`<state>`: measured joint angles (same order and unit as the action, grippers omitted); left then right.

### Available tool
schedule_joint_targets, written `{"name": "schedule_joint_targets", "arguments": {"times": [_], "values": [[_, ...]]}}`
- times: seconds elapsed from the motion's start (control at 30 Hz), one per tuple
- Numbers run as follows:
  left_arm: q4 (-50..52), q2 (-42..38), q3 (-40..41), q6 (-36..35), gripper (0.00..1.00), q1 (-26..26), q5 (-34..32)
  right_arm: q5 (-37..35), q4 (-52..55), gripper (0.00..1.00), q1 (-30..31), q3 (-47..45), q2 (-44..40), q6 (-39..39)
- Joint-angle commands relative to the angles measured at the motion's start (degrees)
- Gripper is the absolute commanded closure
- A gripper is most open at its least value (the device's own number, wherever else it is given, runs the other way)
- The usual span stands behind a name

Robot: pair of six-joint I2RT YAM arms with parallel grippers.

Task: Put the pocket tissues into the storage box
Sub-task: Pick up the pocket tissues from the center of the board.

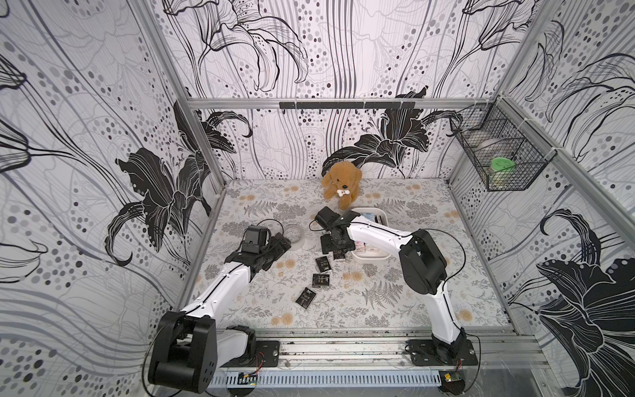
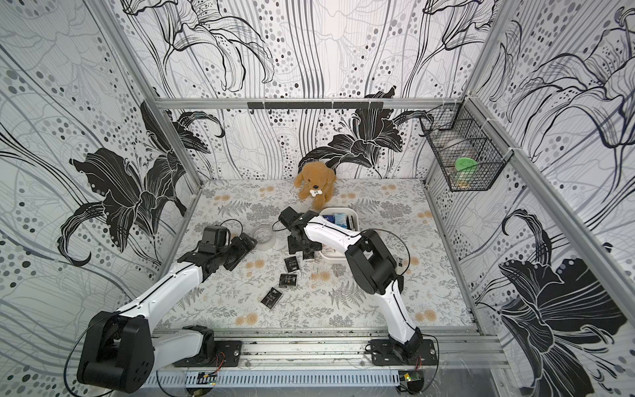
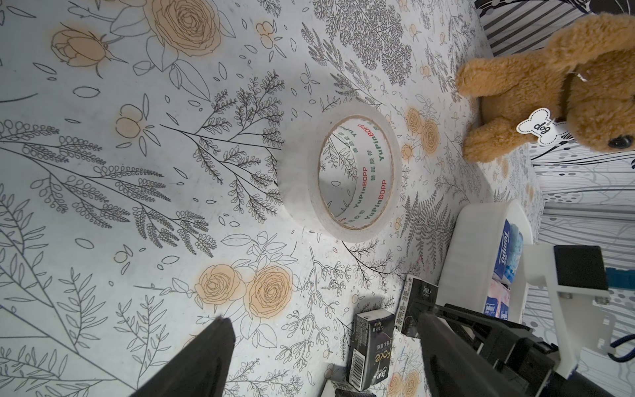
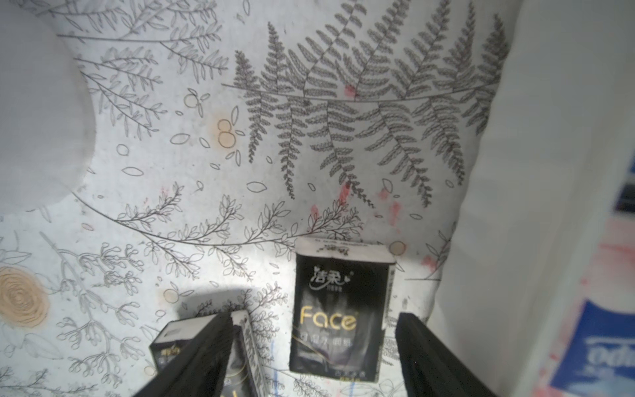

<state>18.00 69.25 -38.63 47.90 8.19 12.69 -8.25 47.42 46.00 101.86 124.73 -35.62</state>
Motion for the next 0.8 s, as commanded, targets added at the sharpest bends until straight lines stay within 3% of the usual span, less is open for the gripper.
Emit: {"name": "schedule_joint_targets", "arguments": {"times": [0.0,0.33,0.4,0.57,0.77], "values": [[-0.12,-0.74,0.73,-0.76,0.12,-0.36,0.33,-1.96,2.26,0.20,-0.04,0.76,3.18,-1.30],[0.28,-1.49,0.82,-0.92,0.12,-0.28,0.10,-2.47,2.11,0.25,-0.03,1.95,5.87,-2.52],[0.28,-1.52,0.83,-0.96,0.12,-0.28,0.06,-2.17,1.64,0.31,-0.03,1.90,5.88,-2.53],[0.37,-1.62,0.84,-0.96,0.11,-0.28,-0.01,-1.89,0.41,0.60,-0.03,2.01,5.11,-2.70],[0.63,-1.68,0.08,-1.28,0.12,-0.28,-0.06,-1.27,-3.22,0.62,-0.03,1.17,-0.10,-1.28]]}}
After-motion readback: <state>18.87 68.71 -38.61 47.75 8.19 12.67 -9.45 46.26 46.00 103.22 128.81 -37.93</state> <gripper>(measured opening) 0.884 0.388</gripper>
